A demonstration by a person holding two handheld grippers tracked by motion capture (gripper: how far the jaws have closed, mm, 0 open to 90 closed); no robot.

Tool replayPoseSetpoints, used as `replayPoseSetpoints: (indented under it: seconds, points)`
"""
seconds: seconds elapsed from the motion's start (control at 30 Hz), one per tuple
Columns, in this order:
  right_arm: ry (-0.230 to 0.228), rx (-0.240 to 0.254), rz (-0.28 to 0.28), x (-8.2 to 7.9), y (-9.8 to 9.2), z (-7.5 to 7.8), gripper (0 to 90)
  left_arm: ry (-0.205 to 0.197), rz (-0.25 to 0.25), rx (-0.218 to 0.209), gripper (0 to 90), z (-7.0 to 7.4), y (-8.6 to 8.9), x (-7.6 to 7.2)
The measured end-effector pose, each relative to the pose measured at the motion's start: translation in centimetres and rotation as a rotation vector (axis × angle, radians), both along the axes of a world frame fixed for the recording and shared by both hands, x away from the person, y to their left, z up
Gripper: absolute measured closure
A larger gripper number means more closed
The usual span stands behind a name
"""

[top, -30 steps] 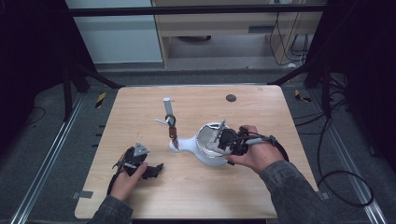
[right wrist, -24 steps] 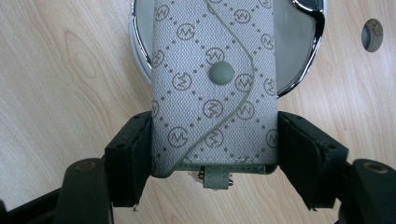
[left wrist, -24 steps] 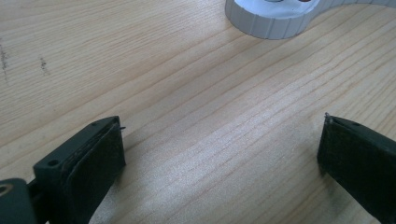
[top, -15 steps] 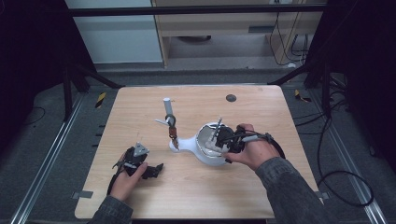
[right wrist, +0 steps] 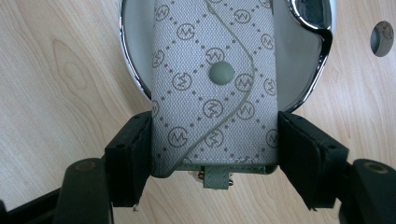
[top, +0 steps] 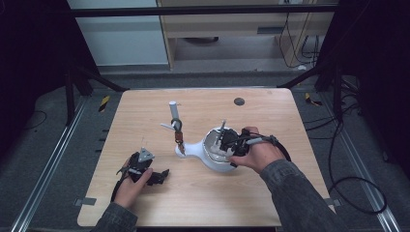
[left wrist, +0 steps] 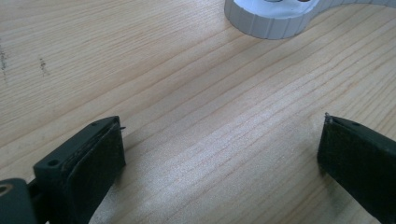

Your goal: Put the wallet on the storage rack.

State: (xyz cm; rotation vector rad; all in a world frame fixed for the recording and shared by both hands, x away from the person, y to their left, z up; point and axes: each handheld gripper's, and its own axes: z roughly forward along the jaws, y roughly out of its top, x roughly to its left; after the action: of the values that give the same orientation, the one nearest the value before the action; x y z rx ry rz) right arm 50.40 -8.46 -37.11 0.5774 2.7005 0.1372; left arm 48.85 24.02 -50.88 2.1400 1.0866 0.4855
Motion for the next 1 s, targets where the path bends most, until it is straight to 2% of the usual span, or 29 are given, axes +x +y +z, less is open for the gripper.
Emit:
replayPoseSetpoints:
  seconds: [1.0]
  points:
    - [0.017, -0.014, 0.007, 0.9, 1.1, -0.6, 30.6, 0.0, -0.002, 0.0, 0.2, 0.0, 0.0, 0.0]
